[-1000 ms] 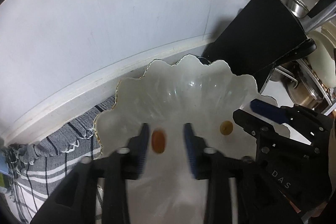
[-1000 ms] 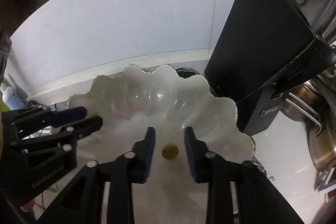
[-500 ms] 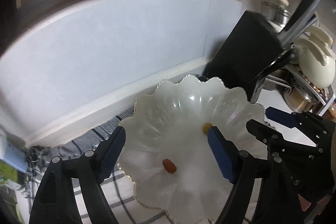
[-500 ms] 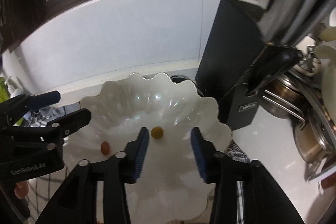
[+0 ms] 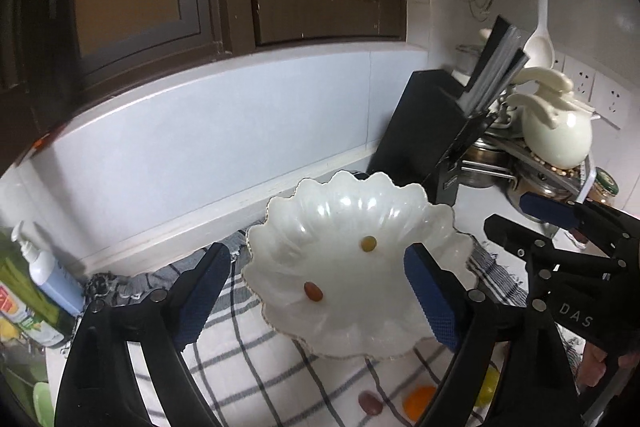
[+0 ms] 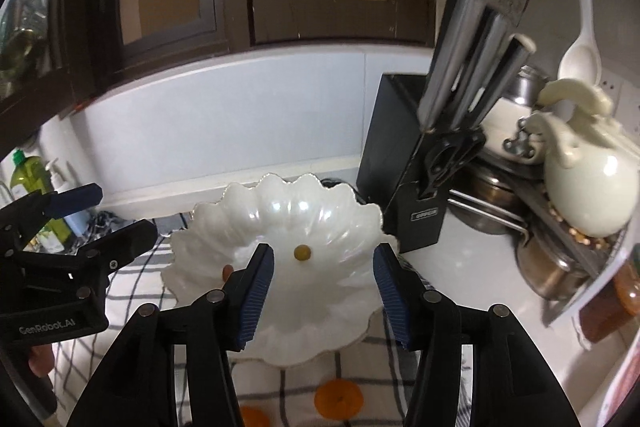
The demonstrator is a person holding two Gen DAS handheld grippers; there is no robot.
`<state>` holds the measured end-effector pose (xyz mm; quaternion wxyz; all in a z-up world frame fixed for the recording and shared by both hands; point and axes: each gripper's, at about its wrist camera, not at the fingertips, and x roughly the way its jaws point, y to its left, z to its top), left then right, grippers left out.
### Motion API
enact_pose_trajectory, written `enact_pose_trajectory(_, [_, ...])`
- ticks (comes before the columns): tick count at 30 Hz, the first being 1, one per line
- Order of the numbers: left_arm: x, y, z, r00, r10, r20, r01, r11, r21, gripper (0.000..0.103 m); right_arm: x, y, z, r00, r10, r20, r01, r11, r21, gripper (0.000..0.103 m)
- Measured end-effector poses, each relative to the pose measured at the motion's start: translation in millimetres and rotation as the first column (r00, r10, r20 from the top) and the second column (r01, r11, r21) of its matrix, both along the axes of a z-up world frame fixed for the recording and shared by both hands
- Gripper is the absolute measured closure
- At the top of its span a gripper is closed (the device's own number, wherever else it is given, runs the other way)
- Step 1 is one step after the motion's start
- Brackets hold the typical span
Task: Organize fruits
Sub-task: 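Withdraw both open tools from the bowl back over the cloth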
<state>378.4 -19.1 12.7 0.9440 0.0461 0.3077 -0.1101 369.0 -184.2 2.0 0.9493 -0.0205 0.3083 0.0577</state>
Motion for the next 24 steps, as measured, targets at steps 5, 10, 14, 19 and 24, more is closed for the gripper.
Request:
enact_pose_trajectory(5, [-26,4,7,1.0,-0.003,0.019,0.003,1.0,-0.02,0.014,-30,-2,10,0.999,-0.009,0.046,0.009,1.0,-0.018,0.05])
enact_pose_trajectory(10, [-56,5,13,0.999,-0.01,0.053,0.01,1.0,-0.004,0.014,-60,0,14,0.997,-0.012,0.072,0.015,0.999,-0.04,0.05])
enact_pose_trajectory(14, [-79,5,14,0.997,-0.005,0.073,0.005,1.0,0.003,0.014,-79,-3,14,0.997,-0.007,0.082,0.01,0.999,-0.038,0.05])
enact_pose_trajectory(19, [-105,2,13,0.997,-0.009,0.077,0.01,1.0,-0.005,0.014,-101,-7,12,0.996,0.002,0.089,0.002,0.999,-0.044,0.05])
enact_pose_trajectory(24, [-129,-3,13,0.996,-0.001,0.09,0.001,1.0,-0.001,0.014,-123,-13,7,0.997,0.015,0.081,-0.012,0.999,-0.041,0.05])
